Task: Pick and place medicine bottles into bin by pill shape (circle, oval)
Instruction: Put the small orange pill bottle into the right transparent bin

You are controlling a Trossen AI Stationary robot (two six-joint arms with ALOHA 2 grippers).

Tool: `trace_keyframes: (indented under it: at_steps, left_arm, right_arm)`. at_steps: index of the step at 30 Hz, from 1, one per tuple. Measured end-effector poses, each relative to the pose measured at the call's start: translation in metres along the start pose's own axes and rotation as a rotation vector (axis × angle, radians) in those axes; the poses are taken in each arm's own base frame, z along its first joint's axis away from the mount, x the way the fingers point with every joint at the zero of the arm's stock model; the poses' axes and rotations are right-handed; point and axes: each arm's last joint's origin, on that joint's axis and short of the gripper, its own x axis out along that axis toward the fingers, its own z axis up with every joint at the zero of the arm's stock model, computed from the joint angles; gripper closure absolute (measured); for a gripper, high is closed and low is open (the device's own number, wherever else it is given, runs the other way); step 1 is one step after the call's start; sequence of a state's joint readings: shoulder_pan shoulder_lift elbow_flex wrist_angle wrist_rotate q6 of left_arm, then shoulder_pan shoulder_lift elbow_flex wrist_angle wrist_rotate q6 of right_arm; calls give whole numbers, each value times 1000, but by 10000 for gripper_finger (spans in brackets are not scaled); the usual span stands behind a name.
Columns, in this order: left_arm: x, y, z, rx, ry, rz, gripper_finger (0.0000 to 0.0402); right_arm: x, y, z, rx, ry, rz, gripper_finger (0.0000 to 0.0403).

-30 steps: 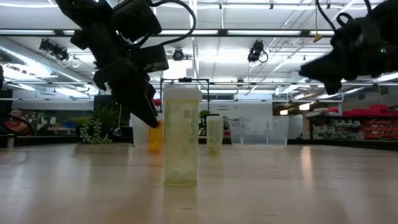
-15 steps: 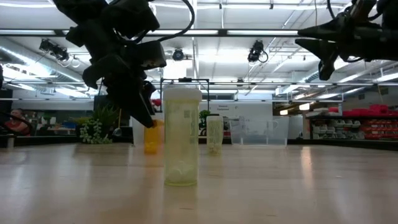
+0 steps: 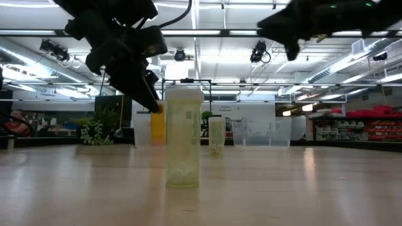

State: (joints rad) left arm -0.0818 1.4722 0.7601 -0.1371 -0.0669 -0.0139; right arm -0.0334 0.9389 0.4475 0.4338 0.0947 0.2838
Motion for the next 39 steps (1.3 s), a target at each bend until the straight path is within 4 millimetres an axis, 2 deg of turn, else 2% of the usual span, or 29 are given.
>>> trace_keyframes:
  at_steps: [7,14,19,25,33,39]
  left_arm:
    - [-6,0,2,-4,-20,-1,263]
    - [-12,1,2,-9,-18,-1,269]
    - [-16,1,10,-7,-7,-1,266]
    - [-21,0,21,-1,-32,-2,264]
    - [-27,-7,33,39,-62,-11,269]
    - [-31,-17,40,73,-81,-29,266]
  right_arm:
    - [56,9,14,-107,216,-92,295]
    - [91,29,24,-238,364,-64,246]
    - [106,47,23,-309,419,-18,219]
    - [119,61,11,-338,465,19,214]
    - [127,77,-16,-388,485,-81,214]
    - [134,81,-32,-342,495,-130,214]
